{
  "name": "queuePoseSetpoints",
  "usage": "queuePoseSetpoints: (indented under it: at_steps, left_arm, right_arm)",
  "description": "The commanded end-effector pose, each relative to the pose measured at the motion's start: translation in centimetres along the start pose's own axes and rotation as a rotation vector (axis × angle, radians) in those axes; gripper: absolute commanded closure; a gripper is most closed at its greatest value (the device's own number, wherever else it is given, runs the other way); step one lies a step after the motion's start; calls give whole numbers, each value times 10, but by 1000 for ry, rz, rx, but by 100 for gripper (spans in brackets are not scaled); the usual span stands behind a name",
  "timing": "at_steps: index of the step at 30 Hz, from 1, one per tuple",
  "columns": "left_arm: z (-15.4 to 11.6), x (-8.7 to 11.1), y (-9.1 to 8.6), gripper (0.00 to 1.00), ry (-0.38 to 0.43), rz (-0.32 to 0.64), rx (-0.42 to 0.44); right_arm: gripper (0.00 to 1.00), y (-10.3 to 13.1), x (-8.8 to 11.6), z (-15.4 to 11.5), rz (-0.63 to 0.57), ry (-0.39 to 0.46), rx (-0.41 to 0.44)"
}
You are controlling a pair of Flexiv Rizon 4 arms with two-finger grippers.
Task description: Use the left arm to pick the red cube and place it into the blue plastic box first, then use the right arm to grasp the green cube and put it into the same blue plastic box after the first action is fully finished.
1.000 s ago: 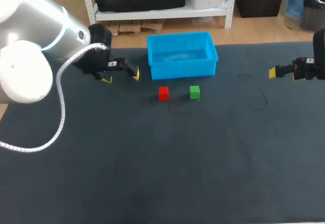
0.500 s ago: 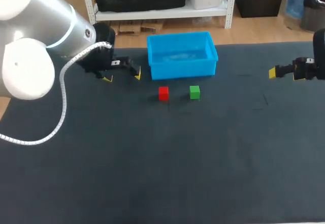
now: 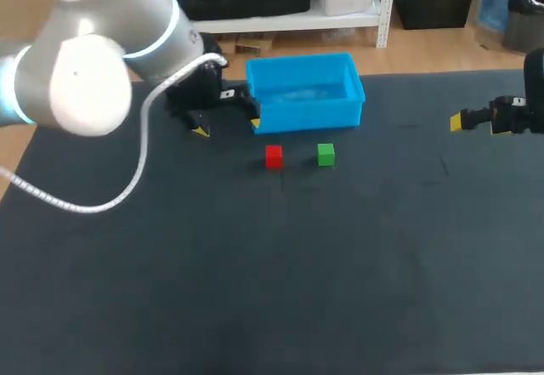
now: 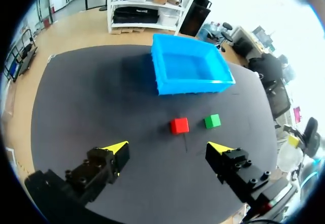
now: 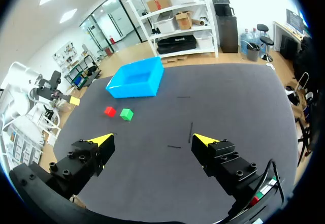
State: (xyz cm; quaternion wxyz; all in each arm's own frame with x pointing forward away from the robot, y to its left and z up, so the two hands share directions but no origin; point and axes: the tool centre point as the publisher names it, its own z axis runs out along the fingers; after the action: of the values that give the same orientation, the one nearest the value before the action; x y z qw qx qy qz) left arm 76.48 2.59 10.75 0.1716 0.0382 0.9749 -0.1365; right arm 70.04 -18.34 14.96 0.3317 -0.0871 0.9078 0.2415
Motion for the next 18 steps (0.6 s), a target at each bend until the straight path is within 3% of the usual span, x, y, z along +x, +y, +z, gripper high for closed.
queuePoseSetpoints:
  at_steps: [1,7,18]
  left_arm:
    - [28,-20,-11,0,73,-18,-99]
    - [54,-18,-16,0,143,-33,-90]
    - [81,-15,-23,0,189,-31,-132]
  right_arm:
    - [0,-1,0,0,-1,1,-3]
    - [0,-1,0,0,-1,1,-3]
    - [0,-1,0,0,-1,1,-3]
